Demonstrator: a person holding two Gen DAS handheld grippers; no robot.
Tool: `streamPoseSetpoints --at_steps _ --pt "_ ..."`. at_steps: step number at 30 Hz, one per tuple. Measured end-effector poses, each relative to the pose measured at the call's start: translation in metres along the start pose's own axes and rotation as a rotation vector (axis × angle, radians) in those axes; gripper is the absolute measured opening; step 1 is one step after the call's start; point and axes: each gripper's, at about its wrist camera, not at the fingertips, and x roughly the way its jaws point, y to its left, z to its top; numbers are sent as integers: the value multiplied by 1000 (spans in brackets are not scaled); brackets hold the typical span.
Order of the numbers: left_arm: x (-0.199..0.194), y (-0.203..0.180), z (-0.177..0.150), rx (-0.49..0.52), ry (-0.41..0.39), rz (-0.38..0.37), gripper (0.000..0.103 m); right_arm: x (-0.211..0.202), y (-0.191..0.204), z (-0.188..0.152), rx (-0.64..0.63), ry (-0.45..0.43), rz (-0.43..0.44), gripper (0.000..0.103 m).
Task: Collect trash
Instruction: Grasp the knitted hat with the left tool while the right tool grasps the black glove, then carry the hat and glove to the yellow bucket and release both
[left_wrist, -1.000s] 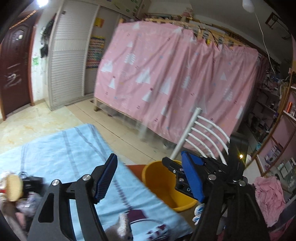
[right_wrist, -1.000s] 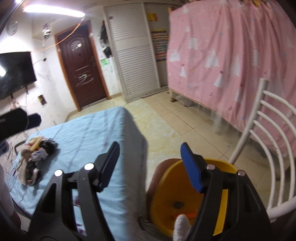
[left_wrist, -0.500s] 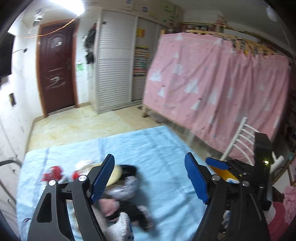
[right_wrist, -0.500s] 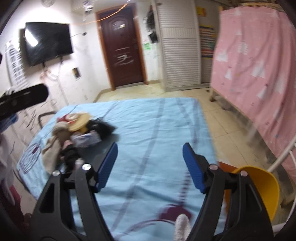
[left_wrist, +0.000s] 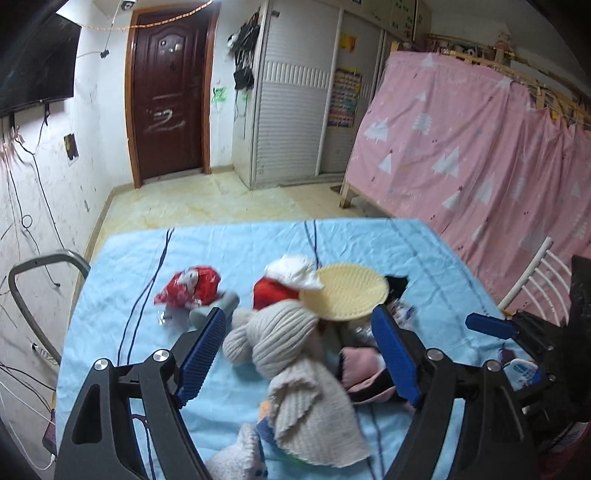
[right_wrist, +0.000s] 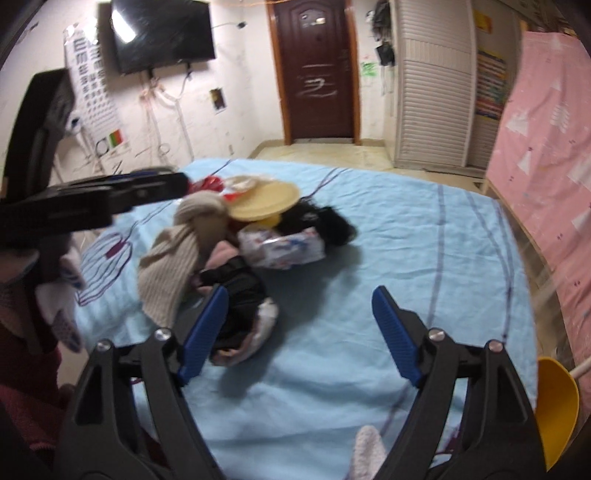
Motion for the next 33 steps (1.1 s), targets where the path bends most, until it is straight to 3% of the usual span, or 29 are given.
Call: streamPoseSetpoints --at_steps 17,20,22,24,27,33 --pt "48 16 -28 -19 122 -13 73 44 36 8 -131 124 -14 77" --pt "49 16 -30 -19 118 -26 71 48 41 8 -158 143 -26 67" --pt "48 17 -31 -28 121 -36 56 51 43 6 -174 158 -21 59" --pt "47 19 -32 -41 120 -52 52 53 46 5 -191 166 -6 45" --pt "42 18 -35 -47 107 -56 49 52 48 4 -207 161 -1 39" --pt "11 18 -29 -71 25 -51 49 25 44 3 -175 81 61 37"
